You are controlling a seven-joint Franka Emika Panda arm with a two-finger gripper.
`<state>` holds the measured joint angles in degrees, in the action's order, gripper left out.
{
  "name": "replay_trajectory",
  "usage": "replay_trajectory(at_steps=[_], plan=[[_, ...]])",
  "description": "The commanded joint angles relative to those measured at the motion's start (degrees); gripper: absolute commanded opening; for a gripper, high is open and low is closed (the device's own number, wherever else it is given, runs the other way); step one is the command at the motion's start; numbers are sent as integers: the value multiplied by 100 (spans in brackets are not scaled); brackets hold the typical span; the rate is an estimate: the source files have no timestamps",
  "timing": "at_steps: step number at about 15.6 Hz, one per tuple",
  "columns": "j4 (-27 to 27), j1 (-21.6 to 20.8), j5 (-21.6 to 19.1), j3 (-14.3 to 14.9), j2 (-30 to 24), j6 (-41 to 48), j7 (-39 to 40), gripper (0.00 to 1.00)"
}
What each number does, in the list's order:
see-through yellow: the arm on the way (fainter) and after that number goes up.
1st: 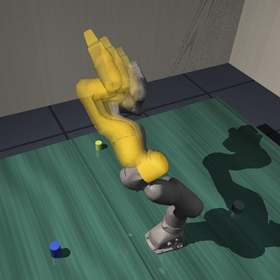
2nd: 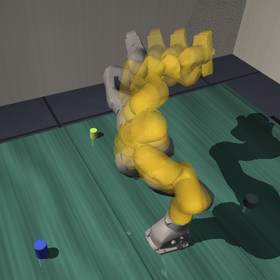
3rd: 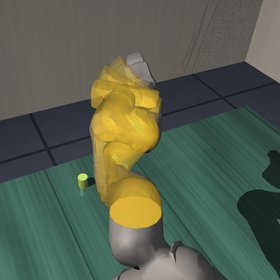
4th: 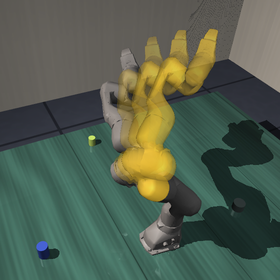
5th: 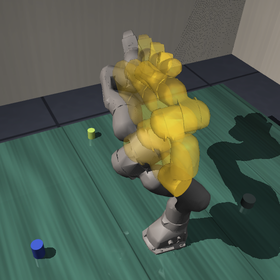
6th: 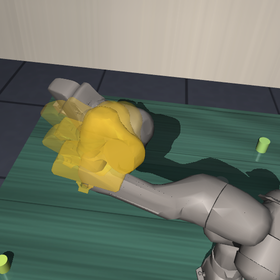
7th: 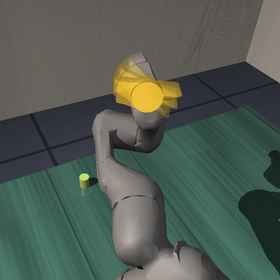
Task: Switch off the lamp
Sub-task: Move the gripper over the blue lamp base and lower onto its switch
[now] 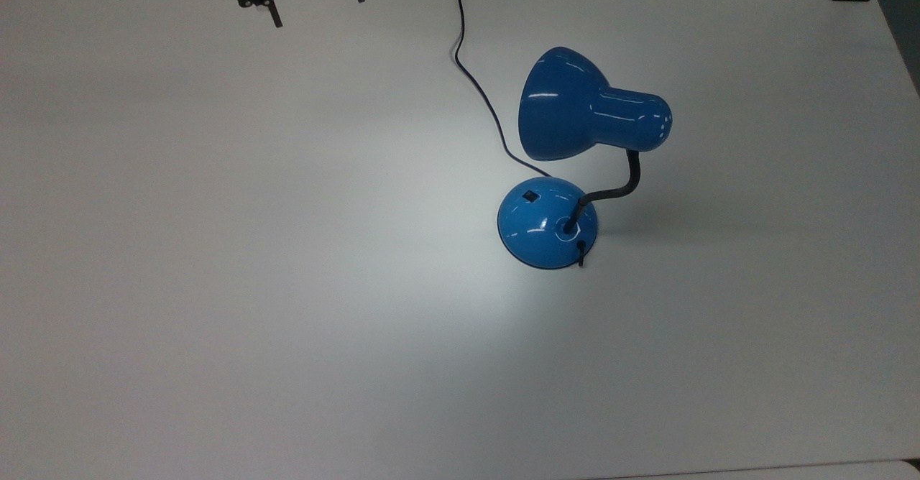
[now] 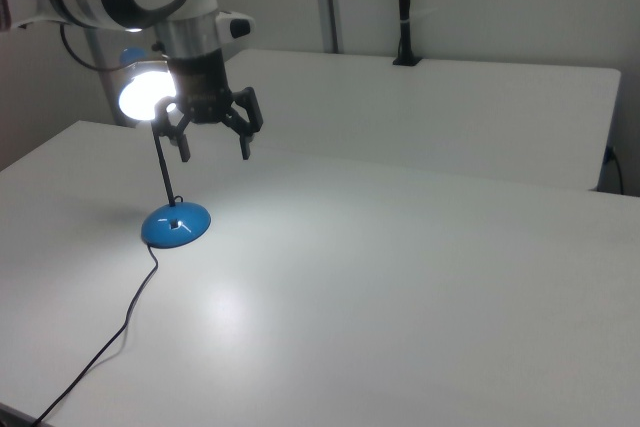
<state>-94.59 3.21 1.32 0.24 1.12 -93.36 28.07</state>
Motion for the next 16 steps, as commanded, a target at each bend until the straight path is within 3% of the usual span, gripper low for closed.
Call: replay_trajectory(at_steps=[1,2,4,6,8,11,14,16], plan=[[-209,-145,26,-261,55,82,278,100],[-209,-154,17,-304,81,73,182,91],[-210,-250,9,-549,283,-6,-255,58],[-235,-347,-35,-691,468,-242,-1351,20],[-253,-409,-105,-814,617,-506,-2442,1],[-280,-462,-132,-981,898,-822,-2851,0],[-332,-462,-675,-990,1162,-1489,-2851,0],[-350,-601,-738,-990,1364,-1877,-3139,0]])
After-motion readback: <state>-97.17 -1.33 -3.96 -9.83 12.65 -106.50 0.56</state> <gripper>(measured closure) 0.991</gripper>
